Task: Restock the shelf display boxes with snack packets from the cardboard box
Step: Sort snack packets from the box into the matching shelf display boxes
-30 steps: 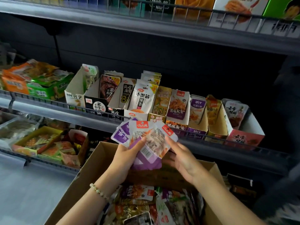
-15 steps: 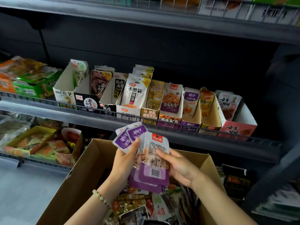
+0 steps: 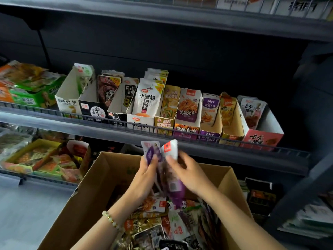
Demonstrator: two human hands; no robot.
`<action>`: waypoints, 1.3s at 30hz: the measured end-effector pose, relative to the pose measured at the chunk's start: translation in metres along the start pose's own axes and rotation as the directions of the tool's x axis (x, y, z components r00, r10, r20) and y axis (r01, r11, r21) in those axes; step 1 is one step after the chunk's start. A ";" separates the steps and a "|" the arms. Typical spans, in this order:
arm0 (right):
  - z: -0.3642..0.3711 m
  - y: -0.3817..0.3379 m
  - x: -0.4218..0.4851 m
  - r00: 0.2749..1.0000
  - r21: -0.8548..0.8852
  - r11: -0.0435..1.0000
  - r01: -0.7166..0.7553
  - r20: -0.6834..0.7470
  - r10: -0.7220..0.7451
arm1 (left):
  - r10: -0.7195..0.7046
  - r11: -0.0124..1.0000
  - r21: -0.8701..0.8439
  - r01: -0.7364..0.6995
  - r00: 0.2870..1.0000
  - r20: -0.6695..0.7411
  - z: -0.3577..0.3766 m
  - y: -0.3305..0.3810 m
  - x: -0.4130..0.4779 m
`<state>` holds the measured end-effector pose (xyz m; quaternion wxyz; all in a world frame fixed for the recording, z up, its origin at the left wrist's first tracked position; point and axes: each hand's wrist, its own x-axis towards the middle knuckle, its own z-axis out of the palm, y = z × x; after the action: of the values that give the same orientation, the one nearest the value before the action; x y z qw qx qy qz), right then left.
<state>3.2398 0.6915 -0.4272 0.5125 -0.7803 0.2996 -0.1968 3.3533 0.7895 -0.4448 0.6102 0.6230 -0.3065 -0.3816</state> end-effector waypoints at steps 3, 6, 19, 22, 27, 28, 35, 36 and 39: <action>0.011 -0.002 -0.002 0.997 0.075 0.996 0.052 0.061 -0.057 | -0.045 0.990 -0.128 0.051 0.998 0.042 0.001 0.004 0.002; 0.007 0.002 0.002 0.997 0.046 0.996 0.074 0.017 -0.075 | 0.001 0.989 -0.147 -0.003 1.000 -0.011 -0.007 -0.001 0.000; 0.016 0.008 -0.003 0.990 0.615 0.778 -0.129 0.036 0.136 | 0.050 0.989 -0.137 -0.057 0.997 -0.053 -0.013 0.012 0.002; 0.013 0.005 -0.005 0.989 0.642 0.753 -0.142 0.065 0.131 | 0.062 0.989 -0.126 -0.072 0.995 -0.081 -0.011 0.012 0.002; 0.014 0.003 -0.008 0.989 0.703 0.696 -0.147 0.081 0.127 | 0.052 0.979 -0.196 -0.061 0.997 -0.049 -0.008 0.013 0.001; 0.014 0.004 -0.008 0.989 0.708 0.693 -0.140 0.068 0.130 | 0.046 0.976 -0.210 -0.054 0.998 -0.043 -0.006 0.014 0.001; 0.012 0.012 -0.005 0.987 0.745 0.666 -0.020 -0.092 0.134 | 0.170 0.985 -0.037 -0.171 0.985 -0.030 -0.005 0.015 -0.004; 0.011 0.013 -0.005 0.984 0.745 0.667 -0.014 -0.108 0.141 | 0.163 0.986 -0.027 -0.164 0.986 -0.038 -0.006 0.015 -0.004; 0.002 0.012 -0.004 0.977 0.629 0.777 0.014 -0.173 0.122 | 0.134 0.988 -0.066 -0.137 0.990 -0.053 -0.009 0.017 -0.004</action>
<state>3.2348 0.6921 -0.4388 0.7147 -0.5321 0.2902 -0.3491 3.3604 0.7963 -0.4279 0.6633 0.5883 -0.3198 -0.3342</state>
